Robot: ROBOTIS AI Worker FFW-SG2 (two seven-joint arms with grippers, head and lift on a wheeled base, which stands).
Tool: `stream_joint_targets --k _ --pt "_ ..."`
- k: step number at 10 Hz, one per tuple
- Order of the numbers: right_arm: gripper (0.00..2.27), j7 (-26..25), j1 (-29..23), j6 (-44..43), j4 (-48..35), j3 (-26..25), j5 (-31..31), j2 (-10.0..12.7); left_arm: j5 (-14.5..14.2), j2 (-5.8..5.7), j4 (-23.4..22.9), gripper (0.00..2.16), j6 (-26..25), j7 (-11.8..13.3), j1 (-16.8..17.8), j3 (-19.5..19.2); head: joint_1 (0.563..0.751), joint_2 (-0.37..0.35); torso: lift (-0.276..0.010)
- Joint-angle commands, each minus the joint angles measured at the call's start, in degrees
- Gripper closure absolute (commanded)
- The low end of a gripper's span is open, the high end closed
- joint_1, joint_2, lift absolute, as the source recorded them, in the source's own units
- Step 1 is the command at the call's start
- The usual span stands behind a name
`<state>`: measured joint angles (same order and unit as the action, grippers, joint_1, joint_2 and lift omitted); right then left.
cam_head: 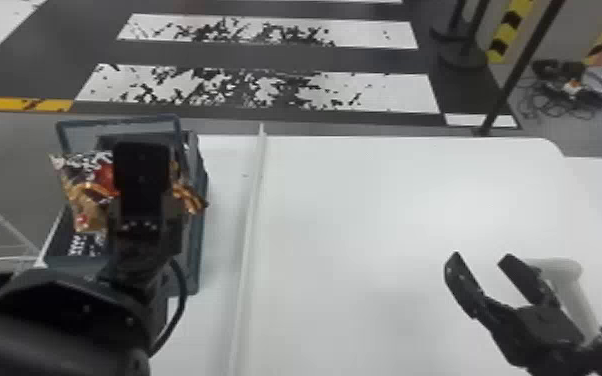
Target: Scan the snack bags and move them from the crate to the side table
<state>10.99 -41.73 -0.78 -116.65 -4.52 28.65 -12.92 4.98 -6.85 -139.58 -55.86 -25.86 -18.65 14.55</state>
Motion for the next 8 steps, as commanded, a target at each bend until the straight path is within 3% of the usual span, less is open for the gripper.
stream_joint_targets --k 1,3,5,7,8 --pt "0.08 0.0 -0.4 -0.1 -0.3 -0.1 0.0 0.0 -0.1 -0.09 -3.1 2.14 0.0 0.4 -1.2 1.3 0.695 -0.03 -0.087" --pt "0.08 -0.4 -0.6 -1.0 -0.8 -0.8 0.2 0.3 -0.3 -0.36 -6.5 2.14 0.0 1.4 -2.2 2.8 0.695 -0.052 -0.087" --pt "0.08 -1.0 -0.6 -1.0 -1.6 -1.5 0.2 0.3 -2.3 -0.44 -7.5 2.14 0.5 5.4 -2.5 3.7 0.695 -0.086 -0.087" --pt "0.08 -1.1 -0.3 -0.8 -1.7 -2.0 -0.2 0.3 -8.5 -0.27 -5.3 2.14 2.6 12.4 -2.4 2.8 0.695 -0.155 -0.087" --pt "0.08 -1.5 0.4 -0.8 -1.6 -2.3 -0.7 0.3 -11.2 -0.36 -3.0 2.14 6.5 17.5 -2.5 2.0 0.695 -0.19 -0.087"
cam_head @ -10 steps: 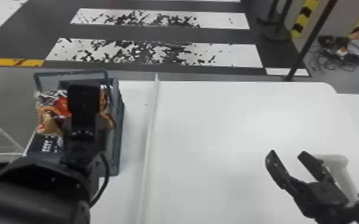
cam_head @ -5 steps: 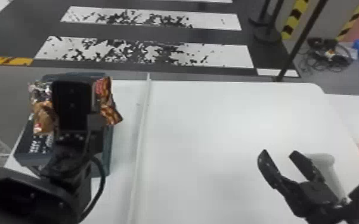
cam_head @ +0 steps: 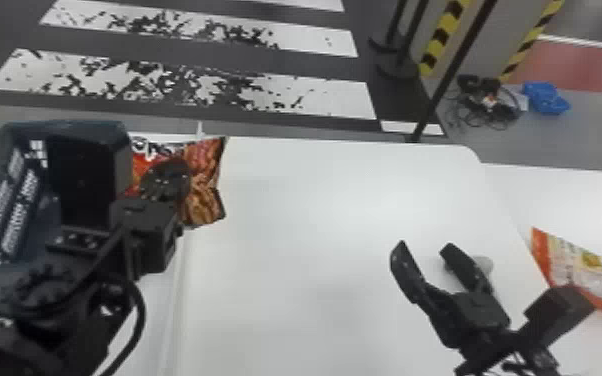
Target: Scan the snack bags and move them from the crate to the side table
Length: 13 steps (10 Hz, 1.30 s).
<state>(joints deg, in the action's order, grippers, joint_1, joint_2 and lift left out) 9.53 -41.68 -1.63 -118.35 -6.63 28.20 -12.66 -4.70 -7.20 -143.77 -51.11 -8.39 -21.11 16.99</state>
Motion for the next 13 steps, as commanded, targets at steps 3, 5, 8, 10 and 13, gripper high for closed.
stream_joint_targets --k 3,5,8,10,13 --pt "0.08 -0.3 2.4 0.2 0.3 -2.5 -0.5 -0.1 -12.8 0.09 9.9 2.14 8.6 15.1 -0.4 -4.1 0.695 -0.304 -0.087" --pt "0.08 -0.3 3.1 0.4 0.7 -3.1 -0.2 0.0 -15.3 0.44 16.0 2.14 9.0 21.8 0.4 -3.1 0.695 -0.35 -0.087" --pt "0.08 -0.3 3.8 0.4 1.4 -3.0 0.0 0.0 -17.2 0.53 22.1 2.14 8.8 28.3 3.4 2.5 0.695 -0.35 -0.087" --pt "0.08 -0.3 3.7 0.4 1.4 -3.3 0.5 -0.1 -13.8 0.61 26.6 2.14 8.3 28.8 7.0 8.3 0.695 -0.35 -0.087" --pt "0.08 -0.2 3.7 0.4 1.5 -3.5 0.9 -0.1 -9.5 2.2 35.1 2.14 10.0 30.5 10.5 15.6 0.695 -0.35 -0.087"
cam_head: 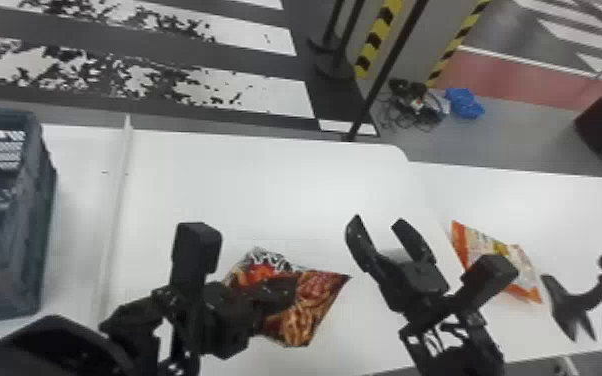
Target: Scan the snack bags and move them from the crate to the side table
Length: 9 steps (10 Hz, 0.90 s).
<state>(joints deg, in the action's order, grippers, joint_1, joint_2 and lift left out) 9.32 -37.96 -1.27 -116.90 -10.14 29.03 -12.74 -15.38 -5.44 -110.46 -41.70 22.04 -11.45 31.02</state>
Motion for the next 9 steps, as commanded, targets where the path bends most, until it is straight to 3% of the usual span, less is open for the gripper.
stream_joint_targets --k 1,2,3,4,6,7,8,9 --pt "0.08 0.0 0.2 0.0 0.0 0.3 0.1 -0.1 2.8 1.22 5.5 2.14 4.8 -0.5 2.1 3.5 0.695 -0.35 -0.087" --pt "0.08 0.0 0.3 0.0 0.4 0.3 0.2 -0.3 3.9 1.48 6.7 2.02 7.6 -3.8 2.5 4.1 0.695 -0.35 -0.087" --pt "0.08 0.1 0.4 0.0 0.7 0.1 0.4 -0.4 5.9 1.39 6.3 0.67 7.6 -6.8 2.7 4.5 0.695 -0.35 -0.087" --pt "0.08 0.3 0.2 0.0 0.7 -0.1 0.6 -0.4 6.7 1.22 5.9 0.0 8.0 -10.7 3.0 4.3 0.695 -0.35 -0.087" --pt "0.08 0.2 0.3 0.0 0.7 -0.1 0.6 -0.4 5.2 0.43 4.2 0.07 8.3 -9.7 2.4 2.5 0.695 -0.35 -0.087" --pt "0.08 0.3 0.3 0.0 0.7 0.0 0.6 -0.4 4.9 0.07 1.3 0.07 8.3 -9.1 0.1 1.2 0.695 -0.35 -0.087" --pt "0.08 0.3 0.6 0.0 0.9 0.2 0.3 -0.4 4.9 -0.45 -3.4 0.07 8.5 -9.9 -3.2 -1.3 0.695 -0.35 -0.087" --pt "0.08 0.3 0.9 0.0 1.1 0.3 0.2 -0.4 5.2 -2.21 -7.2 0.07 8.5 -12.5 -4.7 -3.2 0.695 -0.35 -0.087"
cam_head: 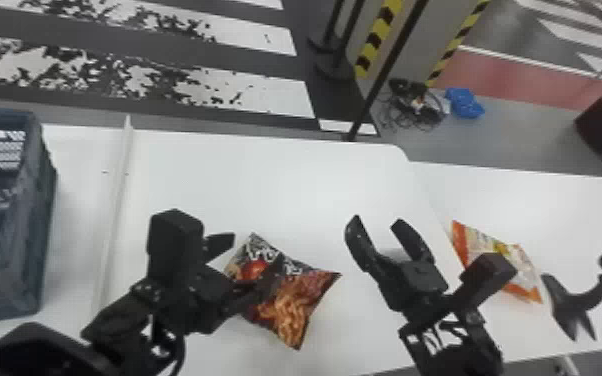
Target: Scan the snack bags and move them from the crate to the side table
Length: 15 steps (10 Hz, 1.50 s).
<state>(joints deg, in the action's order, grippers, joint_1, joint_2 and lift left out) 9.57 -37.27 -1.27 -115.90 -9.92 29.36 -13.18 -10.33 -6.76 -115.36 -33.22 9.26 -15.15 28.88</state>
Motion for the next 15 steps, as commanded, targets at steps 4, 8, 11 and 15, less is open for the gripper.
stream_joint_targets --k 4,8,11,15 --pt "0.08 0.0 0.7 0.0 0.9 1.0 -1.9 0.1 0.4 -3.18 -11.6 0.07 3.0 -8.5 -8.1 -13.3 0.695 -0.35 -0.087" --pt "0.08 -1.0 -1.3 -0.9 0.8 2.6 -5.4 0.5 0.7 -3.88 -13.9 0.07 17.8 -8.7 -16.4 -22.7 0.695 -0.218 -0.087" --pt "0.08 -1.0 -3.6 -0.9 -1.3 5.6 -14.3 0.4 -0.4 -4.32 -16.6 0.07 19.0 -8.5 -20.5 -27.5 0.695 -0.135 -0.087" --pt "0.08 -1.0 -10.6 -0.4 -6.8 14.3 -27.3 -1.6 -0.4 -6.16 -16.7 0.07 18.3 -8.6 -21.2 -26.9 0.695 -0.02 -0.087"
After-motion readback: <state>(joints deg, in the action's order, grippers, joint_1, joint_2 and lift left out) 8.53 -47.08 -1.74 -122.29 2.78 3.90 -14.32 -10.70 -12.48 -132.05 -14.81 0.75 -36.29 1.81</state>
